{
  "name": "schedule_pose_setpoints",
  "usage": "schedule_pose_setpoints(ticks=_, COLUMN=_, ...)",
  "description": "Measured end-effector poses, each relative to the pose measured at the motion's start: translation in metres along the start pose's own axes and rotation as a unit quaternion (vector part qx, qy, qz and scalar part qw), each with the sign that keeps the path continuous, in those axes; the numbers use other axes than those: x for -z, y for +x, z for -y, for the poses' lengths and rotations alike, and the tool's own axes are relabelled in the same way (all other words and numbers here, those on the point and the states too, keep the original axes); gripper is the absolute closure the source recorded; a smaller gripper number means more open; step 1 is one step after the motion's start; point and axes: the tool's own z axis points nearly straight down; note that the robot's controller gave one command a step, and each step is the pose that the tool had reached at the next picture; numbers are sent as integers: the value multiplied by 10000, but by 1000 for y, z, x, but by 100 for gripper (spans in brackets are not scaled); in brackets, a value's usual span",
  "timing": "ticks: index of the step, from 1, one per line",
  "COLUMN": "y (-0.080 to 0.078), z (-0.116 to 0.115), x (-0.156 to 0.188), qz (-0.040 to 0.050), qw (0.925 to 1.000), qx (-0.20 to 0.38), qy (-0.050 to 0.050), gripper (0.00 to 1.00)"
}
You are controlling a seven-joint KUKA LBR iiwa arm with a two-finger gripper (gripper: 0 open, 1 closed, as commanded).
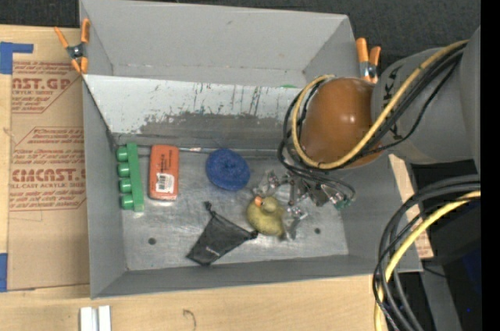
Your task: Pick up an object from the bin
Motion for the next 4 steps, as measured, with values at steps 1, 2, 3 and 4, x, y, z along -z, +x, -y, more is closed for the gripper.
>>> schedule_pose_setpoints(ticks=1, y=0, z=0, x=0, qz=1, qw=10000, qx=-1, qy=0, gripper=100)
schedule_pose_setpoints(ticks=2, y=5, z=-11, x=126, qz=35, qw=9994, qx=355, qy=6, gripper=100)
schedule_pose_setpoints(ticks=3, y=5, z=-11, x=126, qz=31, qw=9994, qx=355, qy=3, gripper=100)
schedule_pose_setpoints(ticks=4, y=11, z=-1, x=152, qz=-5, qw=9983, qx=590, qy=-28, gripper=100)
